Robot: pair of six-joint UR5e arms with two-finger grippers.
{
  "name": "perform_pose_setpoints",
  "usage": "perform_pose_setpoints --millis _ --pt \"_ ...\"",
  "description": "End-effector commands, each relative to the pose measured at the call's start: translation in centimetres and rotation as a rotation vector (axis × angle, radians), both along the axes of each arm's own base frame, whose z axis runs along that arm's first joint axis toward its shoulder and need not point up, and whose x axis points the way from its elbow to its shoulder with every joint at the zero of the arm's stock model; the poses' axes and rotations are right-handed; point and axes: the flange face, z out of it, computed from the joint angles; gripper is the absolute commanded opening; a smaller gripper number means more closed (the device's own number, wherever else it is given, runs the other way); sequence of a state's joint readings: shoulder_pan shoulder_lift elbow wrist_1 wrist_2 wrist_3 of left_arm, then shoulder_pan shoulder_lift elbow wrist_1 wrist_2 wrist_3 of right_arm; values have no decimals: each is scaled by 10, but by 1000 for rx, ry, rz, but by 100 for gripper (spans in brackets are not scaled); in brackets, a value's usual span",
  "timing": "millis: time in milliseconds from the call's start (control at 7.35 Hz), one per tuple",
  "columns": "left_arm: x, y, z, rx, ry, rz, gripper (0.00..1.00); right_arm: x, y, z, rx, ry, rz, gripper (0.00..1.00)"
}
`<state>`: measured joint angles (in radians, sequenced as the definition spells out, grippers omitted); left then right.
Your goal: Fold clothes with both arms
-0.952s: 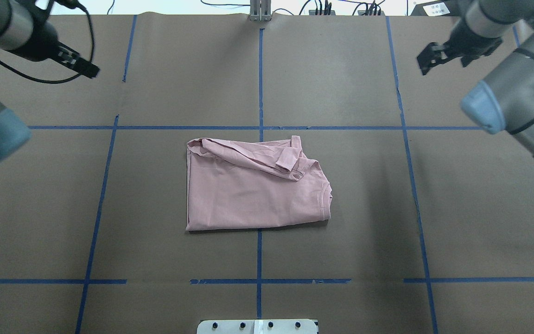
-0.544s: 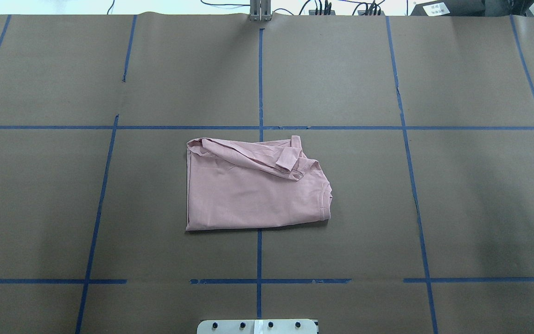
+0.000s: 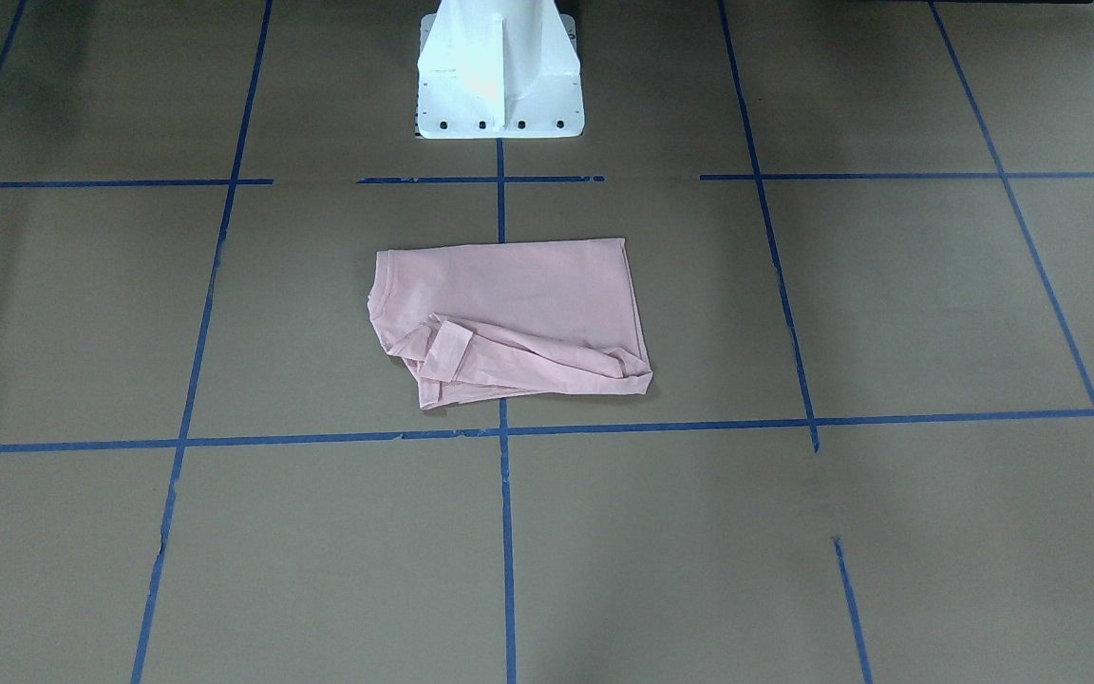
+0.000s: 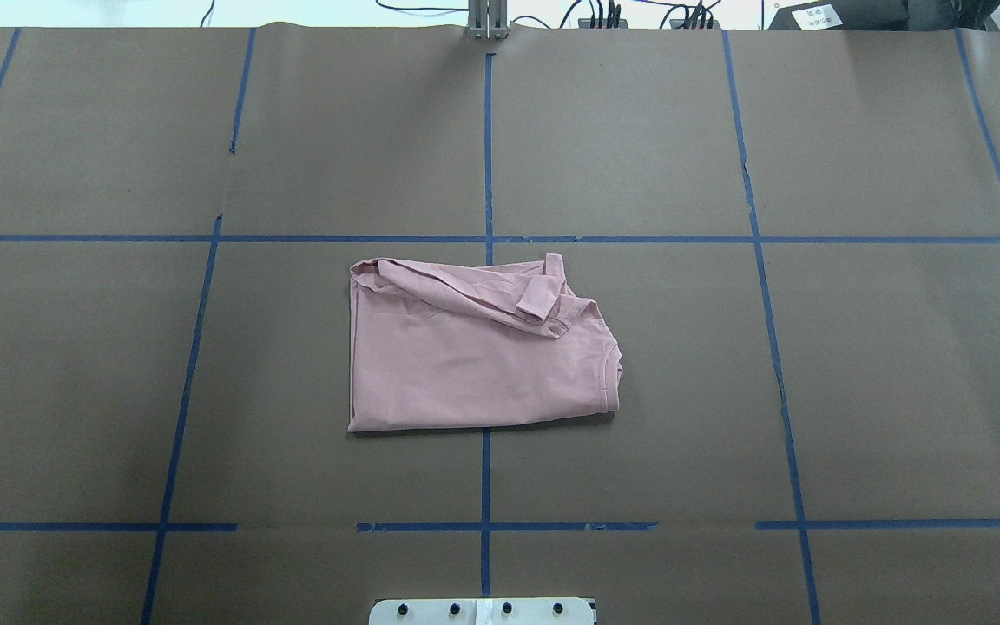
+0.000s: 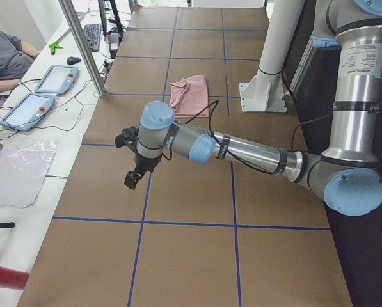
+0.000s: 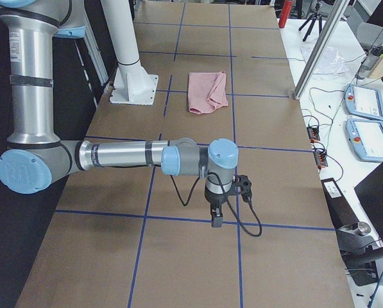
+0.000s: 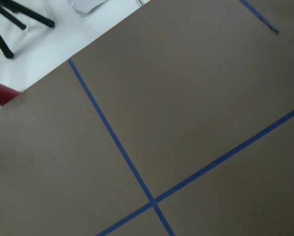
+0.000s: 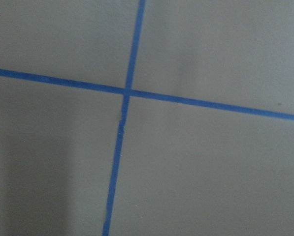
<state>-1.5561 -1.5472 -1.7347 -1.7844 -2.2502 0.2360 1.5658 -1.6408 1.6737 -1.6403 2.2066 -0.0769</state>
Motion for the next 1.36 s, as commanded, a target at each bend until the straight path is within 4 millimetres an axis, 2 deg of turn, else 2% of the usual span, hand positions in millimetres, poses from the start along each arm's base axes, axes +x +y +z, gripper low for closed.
perform_pose_setpoints --millis 0,136,272,408,680,952,1088,1224 --pt "-13 28 70 -171 113 -18 100 -4 22 12 -42 -110 19 100" --pt "-12 41 80 -247 165 -15 100 -4 22 1 -28 -114 22 100" --pt "-11 46 70 -276 158 -17 100 -4 26 -8 -23 -107 35 100" --pt "-12 49 71 -266 154 -11 100 -4 26 -16 -19 -103 35 100" --pt "-15 45 55 -233 100 -23 100 -4 34 -9 -32 -106 35 100" --pt "-17 46 63 -236 65 -29 100 -4 37 -7 -33 -103 32 100" --pt "-17 43 60 -231 60 -30 100 -4 37 -6 -30 -103 28 100" --pt "-15 45 69 -249 60 -27 100 -4 37 -6 -26 -103 25 100"
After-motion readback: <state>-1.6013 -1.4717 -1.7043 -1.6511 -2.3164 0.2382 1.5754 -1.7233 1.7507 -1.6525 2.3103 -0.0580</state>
